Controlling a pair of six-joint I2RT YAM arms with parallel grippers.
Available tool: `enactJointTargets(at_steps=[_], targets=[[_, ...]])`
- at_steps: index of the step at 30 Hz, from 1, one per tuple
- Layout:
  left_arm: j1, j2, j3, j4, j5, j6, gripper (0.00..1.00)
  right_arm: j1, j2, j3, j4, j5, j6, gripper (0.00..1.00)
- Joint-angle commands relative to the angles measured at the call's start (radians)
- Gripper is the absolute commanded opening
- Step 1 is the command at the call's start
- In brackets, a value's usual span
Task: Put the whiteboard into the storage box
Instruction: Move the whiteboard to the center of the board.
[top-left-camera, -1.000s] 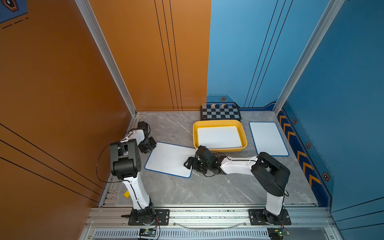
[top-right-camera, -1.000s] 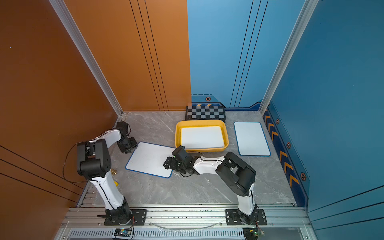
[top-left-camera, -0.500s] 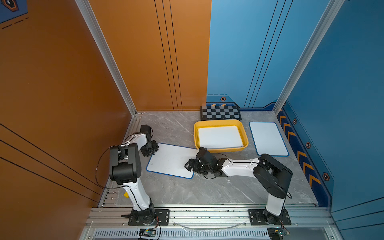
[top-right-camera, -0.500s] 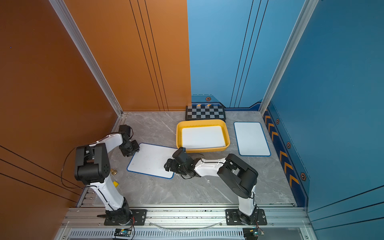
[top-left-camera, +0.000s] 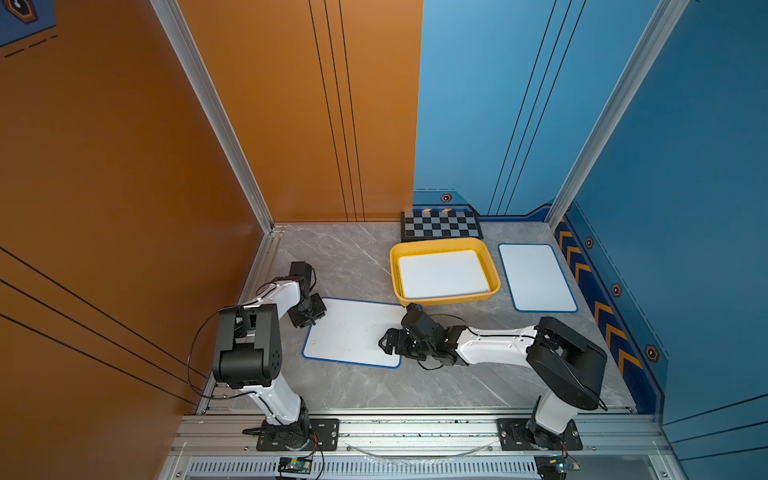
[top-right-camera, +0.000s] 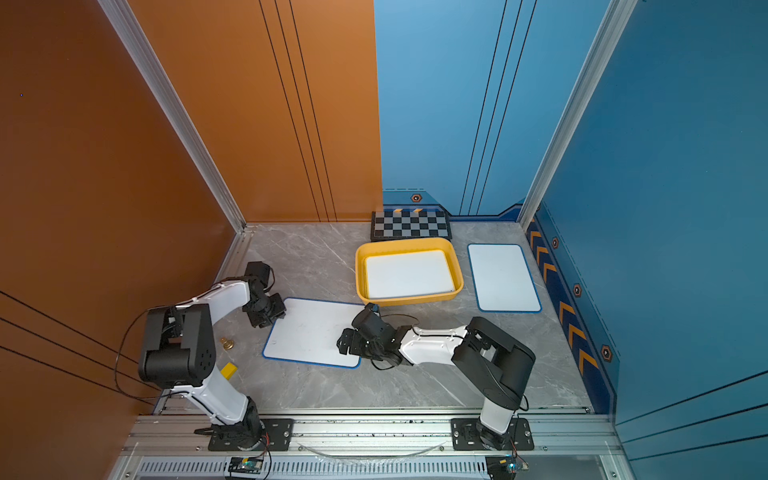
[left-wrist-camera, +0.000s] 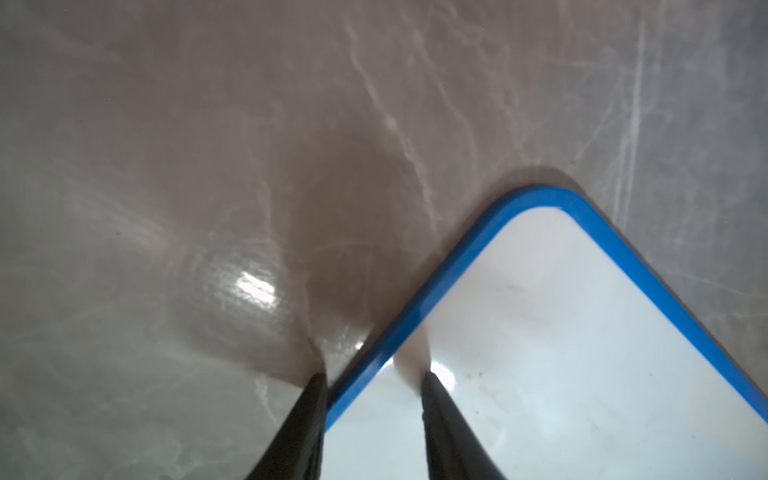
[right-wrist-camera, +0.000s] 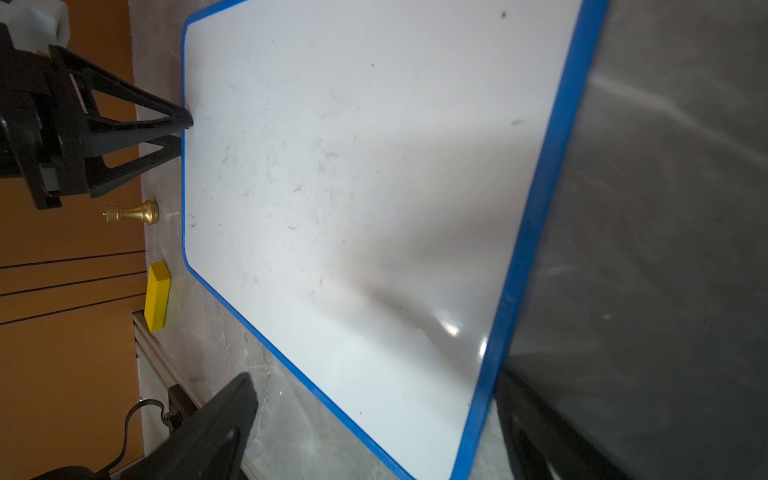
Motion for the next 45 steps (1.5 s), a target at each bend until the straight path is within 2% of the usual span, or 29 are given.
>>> enactJointTargets(at_steps=[1,15,26,34,41,45], targets=[[-0.065,-0.005,-0.038,-0.068,0.081,-0.035,0.39,0.025,0.031,-0.064,-0.182,0.011,0.015,0.92],[-0.238,-0.155,-0.170,-0.069,0.154,-0.102,0.39,0.006,-0.171,-0.262,-0.195,0.098,0.059,0.93],[-0.409,-0.201,-0.196,-0.049,0.131,-0.196,0.39,-0.154,-0.434,-0.447,-0.263,0.124,0.030,0.93],[-0.511,-0.138,-0.126,-0.018,0.131,-0.243,0.39,-0.260,-0.594,-0.506,-0.350,0.116,-0.020,0.95],[-0.562,-0.052,-0.086,0.049,0.161,-0.290,0.38,-0.293,-0.606,-0.536,-0.353,0.098,-0.043,0.95],[-0.578,-0.056,-0.050,0.049,0.149,-0.297,0.39,-0.342,-0.579,-0.530,-0.352,0.080,-0.068,0.95]])
